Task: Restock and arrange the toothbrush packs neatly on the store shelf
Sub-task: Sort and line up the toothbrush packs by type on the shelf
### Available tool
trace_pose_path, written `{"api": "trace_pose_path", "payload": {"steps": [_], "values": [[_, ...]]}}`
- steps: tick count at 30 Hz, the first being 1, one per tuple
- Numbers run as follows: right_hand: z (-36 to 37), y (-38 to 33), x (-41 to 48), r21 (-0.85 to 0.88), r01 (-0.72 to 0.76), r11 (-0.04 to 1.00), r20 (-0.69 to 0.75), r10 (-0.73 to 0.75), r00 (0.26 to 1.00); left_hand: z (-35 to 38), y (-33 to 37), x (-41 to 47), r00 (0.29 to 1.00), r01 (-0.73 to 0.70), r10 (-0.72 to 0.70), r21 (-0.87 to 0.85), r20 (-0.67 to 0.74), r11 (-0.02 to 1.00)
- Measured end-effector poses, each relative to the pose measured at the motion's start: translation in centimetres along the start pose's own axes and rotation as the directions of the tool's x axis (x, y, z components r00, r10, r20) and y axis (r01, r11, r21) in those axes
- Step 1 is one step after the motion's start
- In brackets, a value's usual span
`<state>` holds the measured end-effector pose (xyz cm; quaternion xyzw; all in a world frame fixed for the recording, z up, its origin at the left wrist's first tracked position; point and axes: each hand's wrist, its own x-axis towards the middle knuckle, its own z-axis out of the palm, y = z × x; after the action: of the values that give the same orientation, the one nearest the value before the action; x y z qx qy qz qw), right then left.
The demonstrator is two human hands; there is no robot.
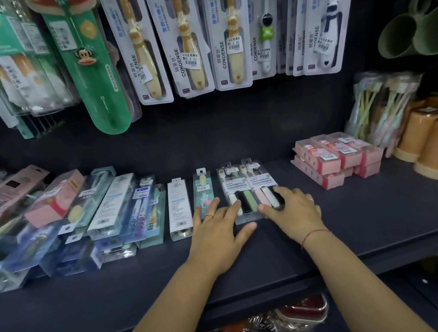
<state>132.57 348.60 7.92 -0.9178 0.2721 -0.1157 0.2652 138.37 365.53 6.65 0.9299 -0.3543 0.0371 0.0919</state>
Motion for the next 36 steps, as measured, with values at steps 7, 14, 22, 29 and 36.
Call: {"api": "trace_pose_path", "payload": {"steps": [7, 14, 22, 29, 36], "values": [[-0.7, 1.4, 1.0, 0.063, 0.006, 0.998, 0.025, -0.008, 1.0, 0.4, 0.9, 1.4, 1.0, -0.01, 0.01, 0.004, 0.008, 1.0], [-0.7, 2.2, 1.5, 0.105, 0.074, 0.992, 0.059, -0.081, 0.995, 0.4, 1.0, 0.9, 1.0, 0.015, -0.015, 0.002, -0.018, 1.0], [-1.5, 2.7, 1.9, 0.265, 0.113, 0.958, 0.047, -0.13, 0.99, 0.4, 1.1, 0.7, 0.994, 0.071, -0.068, 0.027, -0.082, 0.997], [-6.5, 6.7, 4.9, 0.12, 0.013, 0.993, -0.468, 0.045, 0.883, 0.6, 1.0, 0.8, 0.993, 0.075, -0.071, 0.042, -0.098, 0.996], [-6.7, 10.6, 7.3, -0.218, 0.094, 0.972, -0.134, -0.125, 0.983, 0.5, 1.1, 0.9, 0.995, 0.079, -0.076, 0.031, -0.069, 0.996]]}}
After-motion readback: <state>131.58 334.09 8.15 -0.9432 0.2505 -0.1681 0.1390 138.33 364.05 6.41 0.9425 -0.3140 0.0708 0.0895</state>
